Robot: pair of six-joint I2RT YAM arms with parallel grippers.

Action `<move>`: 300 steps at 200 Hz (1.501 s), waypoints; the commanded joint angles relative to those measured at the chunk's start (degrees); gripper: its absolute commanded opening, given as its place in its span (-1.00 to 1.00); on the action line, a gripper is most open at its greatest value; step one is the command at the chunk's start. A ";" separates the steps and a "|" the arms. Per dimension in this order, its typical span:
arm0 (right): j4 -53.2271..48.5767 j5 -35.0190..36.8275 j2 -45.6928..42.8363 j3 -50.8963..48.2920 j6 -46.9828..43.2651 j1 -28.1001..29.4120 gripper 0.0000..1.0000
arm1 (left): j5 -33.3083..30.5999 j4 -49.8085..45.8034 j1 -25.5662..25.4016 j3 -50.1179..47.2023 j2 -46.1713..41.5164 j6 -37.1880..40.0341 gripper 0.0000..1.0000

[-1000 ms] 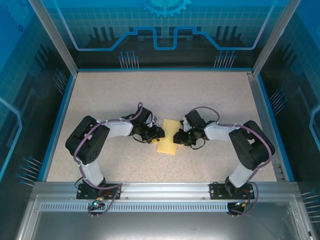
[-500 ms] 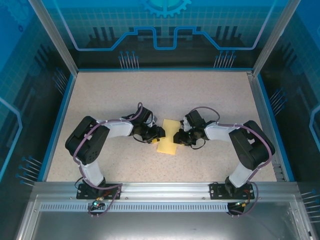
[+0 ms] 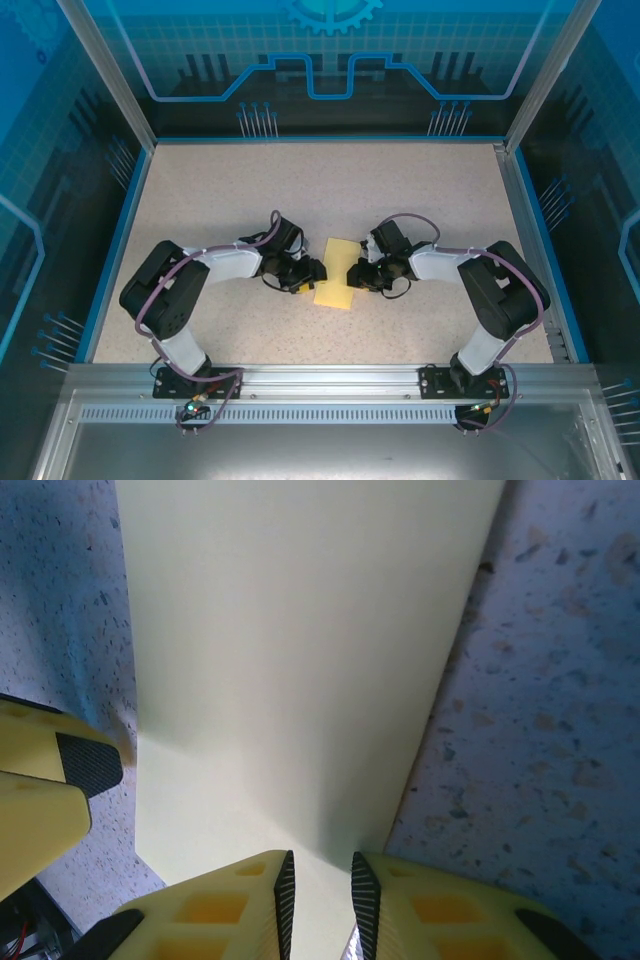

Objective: Fold a paper plane with a square sheet of paper (pick it up from the middle)
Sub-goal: Fold the triangle a second time at the center of the table.

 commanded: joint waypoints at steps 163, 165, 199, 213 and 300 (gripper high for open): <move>-0.58 1.94 1.47 -1.98 -0.17 -0.49 -0.47 | 0.70 -0.77 -3.09 -0.17 -0.36 -2.95 -0.21; -0.56 1.95 1.47 -1.94 -0.19 -0.49 -0.47 | 0.78 -0.60 -3.11 -0.19 -0.29 -2.98 -0.21; 0.23 1.21 1.04 -2.28 -0.16 -0.58 -0.45 | 1.45 2.01 -2.96 0.95 1.30 -4.06 -0.22; 0.50 1.12 0.06 -2.35 -0.16 -0.59 -0.42 | 1.41 2.66 -2.60 1.44 1.96 -4.35 -0.22; -1.18 6.03 -14.78 -6.88 -3.50 -0.26 0.05 | 7.31 11.06 1.14 2.82 6.11 -7.45 -0.28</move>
